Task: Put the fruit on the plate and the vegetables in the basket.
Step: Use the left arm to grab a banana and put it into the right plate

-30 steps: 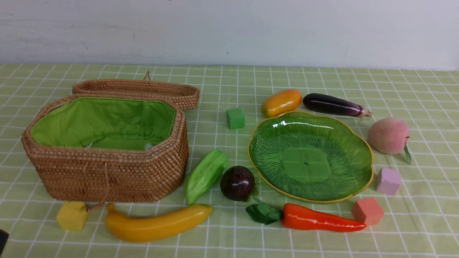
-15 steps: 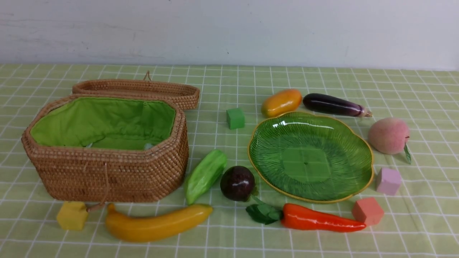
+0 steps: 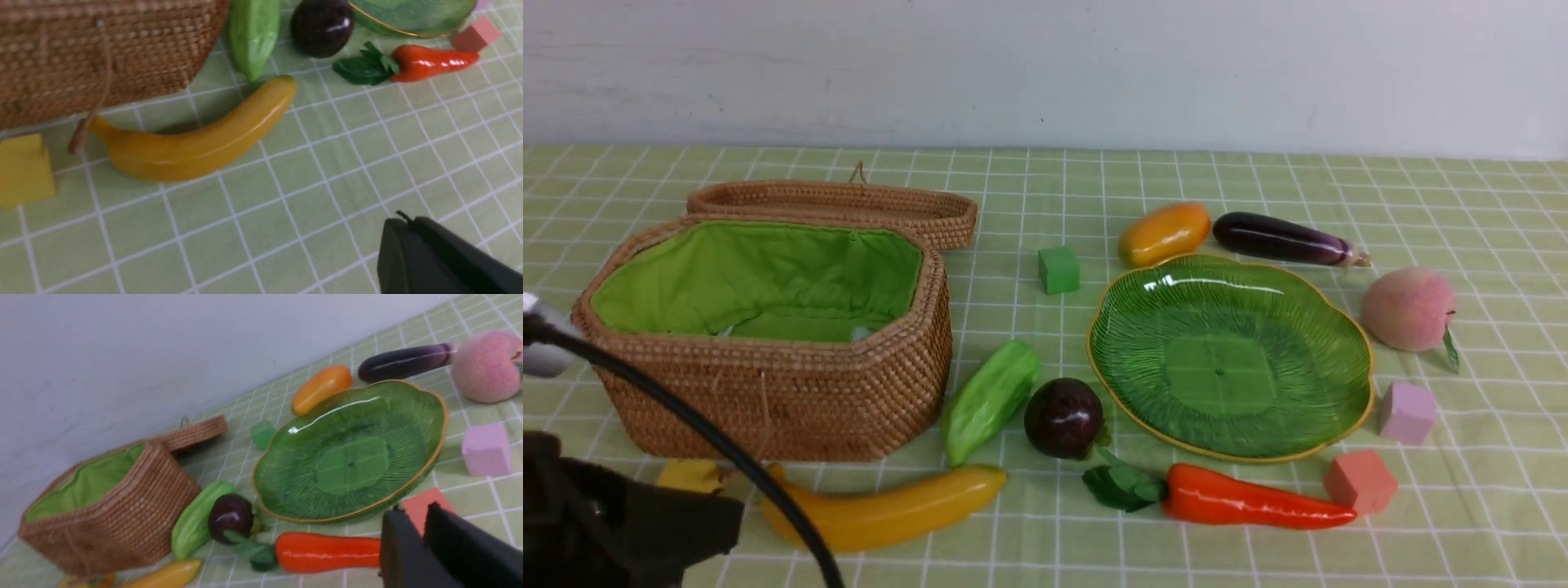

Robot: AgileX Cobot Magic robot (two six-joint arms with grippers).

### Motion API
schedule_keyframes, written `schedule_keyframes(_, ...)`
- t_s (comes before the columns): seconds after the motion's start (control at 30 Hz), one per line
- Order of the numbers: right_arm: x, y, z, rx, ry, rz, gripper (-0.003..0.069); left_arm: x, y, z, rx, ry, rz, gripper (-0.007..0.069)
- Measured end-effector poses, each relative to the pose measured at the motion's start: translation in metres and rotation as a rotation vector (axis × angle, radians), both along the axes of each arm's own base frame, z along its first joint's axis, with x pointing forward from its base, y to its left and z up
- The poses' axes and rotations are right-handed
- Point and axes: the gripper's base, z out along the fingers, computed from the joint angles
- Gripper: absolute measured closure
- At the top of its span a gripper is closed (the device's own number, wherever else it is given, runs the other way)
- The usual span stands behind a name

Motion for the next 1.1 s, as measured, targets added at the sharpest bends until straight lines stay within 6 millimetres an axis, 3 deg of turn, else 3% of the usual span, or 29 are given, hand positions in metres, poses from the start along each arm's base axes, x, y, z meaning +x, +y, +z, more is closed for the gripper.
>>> schedule_keyframes(0.13,-0.009,0.012,0.052,-0.21,0.077,0.194,0.0671,0.017,-0.004,0.001,0.033,0.047,-0.079,0.0638)
schedule_keyframes(0.23,-0.014,0.017,0.074,-0.315,0.125,0.302,0.0678,0.025,-0.007,0.001,0.054,0.065,-0.129,0.0638)
schedule_keyframes(0.4,-0.02,0.021,0.115,-0.48,0.107,0.43,0.0678,0.037,-0.031,0.008,0.136,0.012,-0.279,0.0638)
schedule_keyframes(0.57,-0.024,0.022,0.124,-0.503,0.067,0.46,0.0676,0.043,-0.043,0.014,0.262,-0.084,-0.334,0.0636)
schedule_keyframes(0.67,-0.025,0.023,0.125,-0.527,0.045,0.521,0.0676,0.055,-0.047,0.005,0.387,-0.115,-0.375,0.0615)
schedule_keyframes(0.9,-0.025,0.024,0.125,-0.547,0.023,0.547,0.0669,0.084,-0.058,-0.037,0.517,-0.017,-0.518,0.039)
schedule_keyframes(0.97,-0.024,0.024,0.126,-0.549,0.014,0.541,0.0669,0.093,-0.061,-0.053,0.556,0.014,-0.586,0.0254)
schedule_keyframes(1.1,-0.024,0.024,0.126,-0.55,0.011,0.537,0.0669,0.107,-0.066,-0.072,0.609,-0.008,-0.659,0.012)
